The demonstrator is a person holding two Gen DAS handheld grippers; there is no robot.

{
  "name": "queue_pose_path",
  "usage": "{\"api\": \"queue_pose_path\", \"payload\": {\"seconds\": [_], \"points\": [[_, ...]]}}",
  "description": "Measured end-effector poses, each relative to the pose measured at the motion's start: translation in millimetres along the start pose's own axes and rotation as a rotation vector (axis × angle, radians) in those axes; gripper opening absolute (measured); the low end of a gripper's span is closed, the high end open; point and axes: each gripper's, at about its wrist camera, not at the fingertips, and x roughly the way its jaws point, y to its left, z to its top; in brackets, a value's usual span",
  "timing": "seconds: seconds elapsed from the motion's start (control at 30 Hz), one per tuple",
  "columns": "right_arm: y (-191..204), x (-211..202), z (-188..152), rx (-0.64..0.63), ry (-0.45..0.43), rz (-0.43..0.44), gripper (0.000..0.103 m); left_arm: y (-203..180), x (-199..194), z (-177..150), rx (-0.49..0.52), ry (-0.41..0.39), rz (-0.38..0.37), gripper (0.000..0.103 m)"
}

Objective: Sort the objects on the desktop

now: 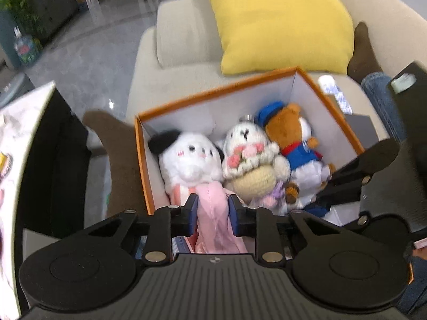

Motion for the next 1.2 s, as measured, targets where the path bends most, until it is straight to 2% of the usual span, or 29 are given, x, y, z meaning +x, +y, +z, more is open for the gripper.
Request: {"api": "queue_pose_path", "payload": {"seconds": [0.17,0.23,0.37,0.5,0.6,0.67,0.73,0.83,0.93,1.07,1.2], "points": [[4.7,-2.4,-3.3,-0.025,0.004,-0.016,0.028,-4.4,-21.2,-8.7,0.008,-0.147,0.042,0.027],[8.4,-5.3,-6.0,-0.047,0.013,-0.029,0.038,-6.1,-24.7,-16.1,0.008,-0.189,0.057,0.027],[19.2,-8.7,-15.6,-0.097,0.041,-0.035,0.041,-12.1,-28.6,-41.1,-0.008,-0.287,0.091,0.027],[30.5,-2.5,-24.5,-0.133,0.087,-0.041,0.042,-17.6,-26.0,-62.2,-0.027,-0.334,0.113,0.027],[36.3,5.2,-28.0,-0.159,0.101,-0.089,0.040,-20.2,-26.2,-70.3,-0.023,-0.330,0.107,0.027],[37.8,9.3,-29.3,-0.157,0.109,-0.088,0.038,-22.2,-26.8,-74.5,-0.009,-0.304,0.103,0.027],[37.2,11.6,-30.0,-0.141,0.108,-0.091,0.026,-22.1,-25.6,-79.6,-0.011,-0.271,0.093,0.028],[36.4,8.9,-31.1,-0.128,0.082,-0.082,0.025,-20.1,-28.7,-85.4,-0.006,-0.235,0.079,0.028],[33.6,-2.0,-29.1,-0.109,0.047,-0.074,0.025,-19.4,-27.6,-86.4,-0.002,-0.157,0.039,0.028],[24.6,-24.4,-20.8,-0.060,-0.008,-0.055,0.024,-24.2,-24.4,-86.2,0.029,-0.083,0.024,0.028],[10.8,-40.5,-13.2,0.021,-0.039,-0.029,0.023,-26.9,-26.7,-88.3,0.003,-0.148,0.047,0.025]]}}
